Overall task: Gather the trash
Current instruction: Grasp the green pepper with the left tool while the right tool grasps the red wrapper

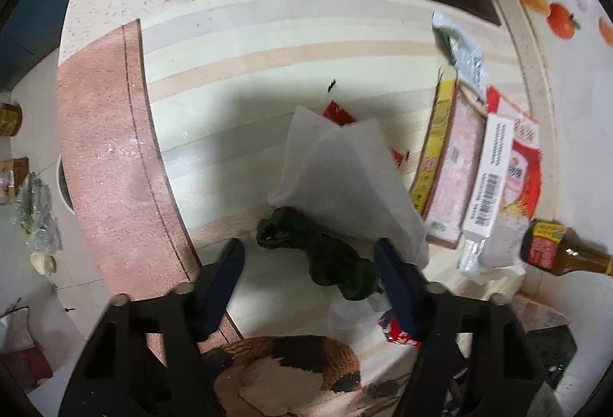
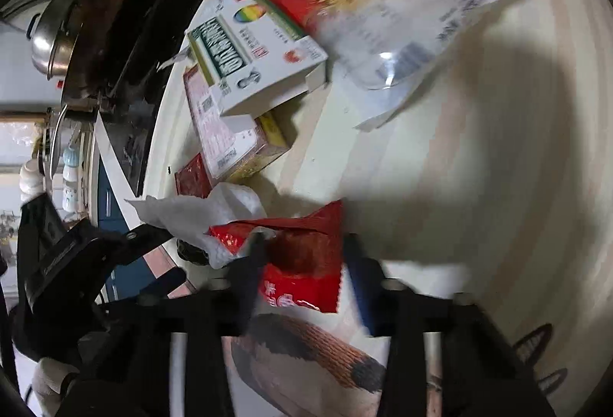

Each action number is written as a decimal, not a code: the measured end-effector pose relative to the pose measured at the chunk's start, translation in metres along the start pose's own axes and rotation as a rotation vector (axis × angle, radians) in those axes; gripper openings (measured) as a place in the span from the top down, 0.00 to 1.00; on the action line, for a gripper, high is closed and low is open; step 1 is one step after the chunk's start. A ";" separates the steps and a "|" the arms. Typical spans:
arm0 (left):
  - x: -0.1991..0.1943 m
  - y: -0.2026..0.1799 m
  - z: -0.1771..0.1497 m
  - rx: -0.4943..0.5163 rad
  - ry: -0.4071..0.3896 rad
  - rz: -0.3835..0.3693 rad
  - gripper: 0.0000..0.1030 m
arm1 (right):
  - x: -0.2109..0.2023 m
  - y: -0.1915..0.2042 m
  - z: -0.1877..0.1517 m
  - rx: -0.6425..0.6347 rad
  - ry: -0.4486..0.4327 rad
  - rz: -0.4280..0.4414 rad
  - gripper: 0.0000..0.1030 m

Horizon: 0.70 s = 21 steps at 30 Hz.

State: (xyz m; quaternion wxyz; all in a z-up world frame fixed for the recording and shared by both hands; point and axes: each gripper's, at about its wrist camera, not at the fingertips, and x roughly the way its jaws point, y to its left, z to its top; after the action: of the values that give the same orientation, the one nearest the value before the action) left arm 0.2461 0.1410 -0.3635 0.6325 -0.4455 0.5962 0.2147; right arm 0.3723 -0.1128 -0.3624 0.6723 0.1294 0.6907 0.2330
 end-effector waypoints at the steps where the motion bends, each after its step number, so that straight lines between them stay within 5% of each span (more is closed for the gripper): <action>1: -0.001 0.002 0.002 0.004 0.003 0.008 0.59 | -0.002 -0.001 -0.002 -0.003 -0.006 0.002 0.74; 4: -0.004 0.003 -0.001 0.018 -0.016 0.003 0.69 | -0.009 0.003 -0.002 -0.023 -0.041 -0.017 0.81; 5: -0.005 0.003 -0.003 0.023 -0.015 -0.028 0.89 | -0.013 -0.001 -0.003 -0.025 -0.051 -0.019 0.84; 6: -0.007 0.005 -0.005 0.026 -0.014 -0.044 0.91 | -0.011 0.001 0.002 -0.028 -0.056 -0.022 0.86; 12: -0.020 0.011 -0.016 0.093 -0.054 0.003 0.91 | -0.027 -0.005 0.005 -0.050 -0.105 -0.055 0.89; 21: -0.007 0.028 -0.011 0.023 -0.014 -0.127 0.72 | -0.028 -0.001 0.008 -0.057 -0.122 -0.080 0.89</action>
State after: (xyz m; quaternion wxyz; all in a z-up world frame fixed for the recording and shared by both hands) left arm 0.2159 0.1478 -0.3645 0.6542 -0.4737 0.5645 0.1704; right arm 0.3819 -0.1261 -0.3385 0.7252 0.0967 0.6462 0.2171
